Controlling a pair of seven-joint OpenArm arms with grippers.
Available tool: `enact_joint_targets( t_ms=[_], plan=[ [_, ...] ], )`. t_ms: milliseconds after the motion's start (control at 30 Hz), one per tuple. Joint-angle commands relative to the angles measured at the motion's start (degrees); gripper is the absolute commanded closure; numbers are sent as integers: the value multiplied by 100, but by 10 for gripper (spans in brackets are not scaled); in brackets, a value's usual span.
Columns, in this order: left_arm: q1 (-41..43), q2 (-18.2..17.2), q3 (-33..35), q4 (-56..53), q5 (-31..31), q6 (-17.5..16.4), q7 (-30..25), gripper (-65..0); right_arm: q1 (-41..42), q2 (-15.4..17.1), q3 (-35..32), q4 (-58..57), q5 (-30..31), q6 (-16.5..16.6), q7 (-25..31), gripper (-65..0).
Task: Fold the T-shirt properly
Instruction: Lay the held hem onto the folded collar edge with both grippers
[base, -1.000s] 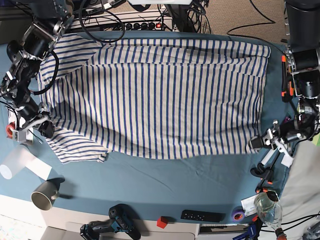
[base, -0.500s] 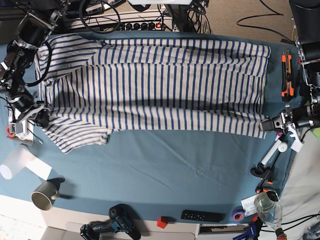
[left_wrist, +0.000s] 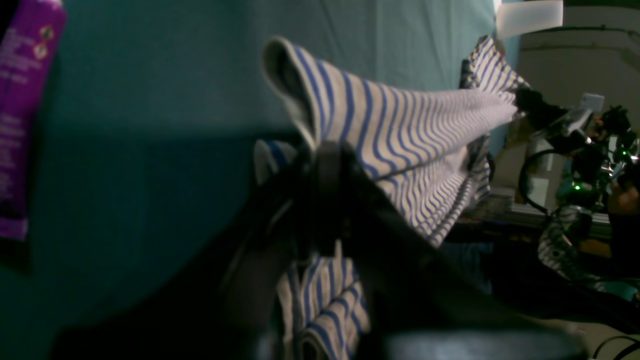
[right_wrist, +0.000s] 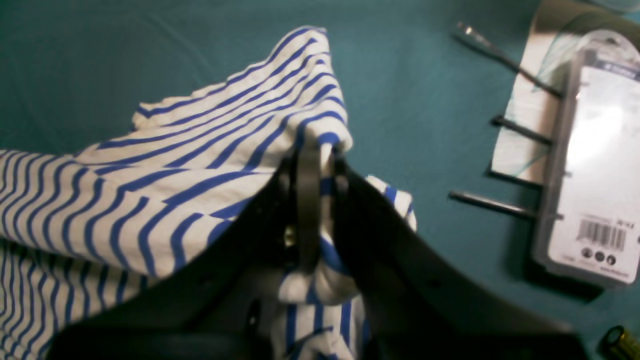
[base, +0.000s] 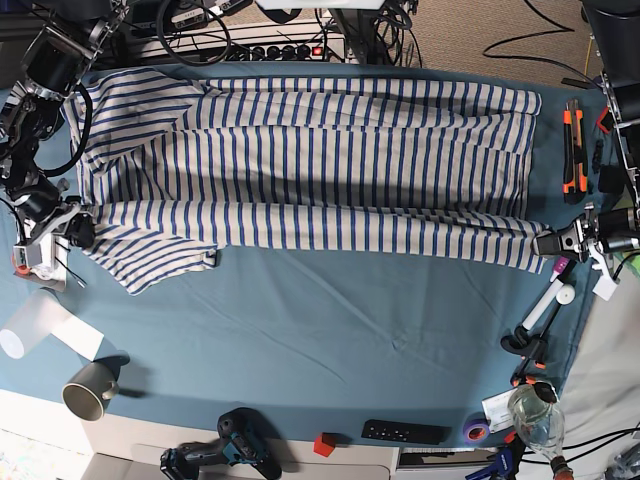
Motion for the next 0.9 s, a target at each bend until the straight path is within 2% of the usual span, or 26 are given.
enact_joint_targets(
  t_ms=[0, 400, 867],
  plan=[
    [-94, -175, -22, 87, -134, -45, -14, 0, 87, 162, 33, 111, 160, -10, 94, 0],
    [662, -170, -22, 380, -134, -45, -14, 0, -640, 160, 33, 111, 551, -10, 116, 0],
    [798, -168, -22, 509, -134, -45, -14, 0, -844, 160, 33, 111, 282, -10, 275, 0]
  ],
)
